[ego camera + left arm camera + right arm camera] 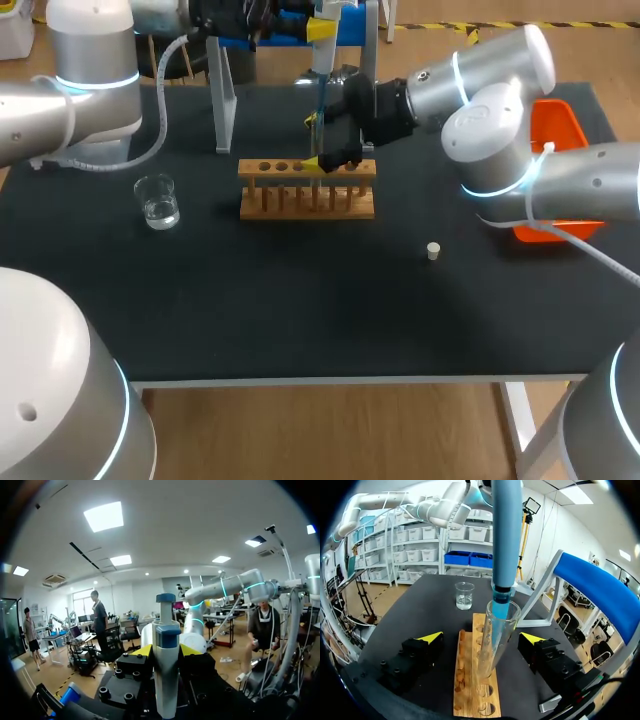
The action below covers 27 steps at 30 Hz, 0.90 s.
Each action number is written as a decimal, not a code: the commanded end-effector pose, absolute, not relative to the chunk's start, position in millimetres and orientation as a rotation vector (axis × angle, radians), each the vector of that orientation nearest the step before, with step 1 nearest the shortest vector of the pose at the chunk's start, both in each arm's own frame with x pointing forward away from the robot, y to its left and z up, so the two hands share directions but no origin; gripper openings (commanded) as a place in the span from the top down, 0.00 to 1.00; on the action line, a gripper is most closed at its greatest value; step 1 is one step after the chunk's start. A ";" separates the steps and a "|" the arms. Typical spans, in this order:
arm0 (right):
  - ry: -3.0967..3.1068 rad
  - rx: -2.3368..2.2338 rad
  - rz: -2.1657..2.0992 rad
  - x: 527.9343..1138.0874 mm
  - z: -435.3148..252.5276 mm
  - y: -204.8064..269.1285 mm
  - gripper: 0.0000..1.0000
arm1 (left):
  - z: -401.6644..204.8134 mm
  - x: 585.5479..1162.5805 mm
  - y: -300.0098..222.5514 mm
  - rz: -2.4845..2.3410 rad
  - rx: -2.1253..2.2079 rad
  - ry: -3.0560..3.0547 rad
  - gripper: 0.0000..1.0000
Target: Invert the test tube, pick up the pipette, mount the tip to pipette, aspirate from beaker and dispense into the tube, eject the tip, return the pipette, and cap with the stopper.
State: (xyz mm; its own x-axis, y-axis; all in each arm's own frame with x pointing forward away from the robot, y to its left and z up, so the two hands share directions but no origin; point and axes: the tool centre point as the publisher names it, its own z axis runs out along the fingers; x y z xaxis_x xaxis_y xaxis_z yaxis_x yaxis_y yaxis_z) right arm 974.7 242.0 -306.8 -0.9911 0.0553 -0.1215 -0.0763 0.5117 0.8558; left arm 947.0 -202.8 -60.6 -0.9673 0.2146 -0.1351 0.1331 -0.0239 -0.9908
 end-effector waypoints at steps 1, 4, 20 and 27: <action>2.616 -0.022 1.492 975.5 -306.8 241.6 0.00 | -60.6 948.1 -201.9 2.167 -0.389 -2.154 1.00; 2.617 -0.023 1.491 975.6 -306.9 242.1 0.00 | -61.0 948.1 -201.7 2.169 -0.390 -2.153 1.00; 2.618 -0.027 1.498 976.0 -306.6 243.5 0.00 | -64.0 950.0 -199.5 2.189 -0.387 -2.151 1.00; 2.618 -0.030 1.503 976.3 -306.2 243.9 0.00 | -65.1 951.2 -198.9 2.195 -0.384 -2.148 1.00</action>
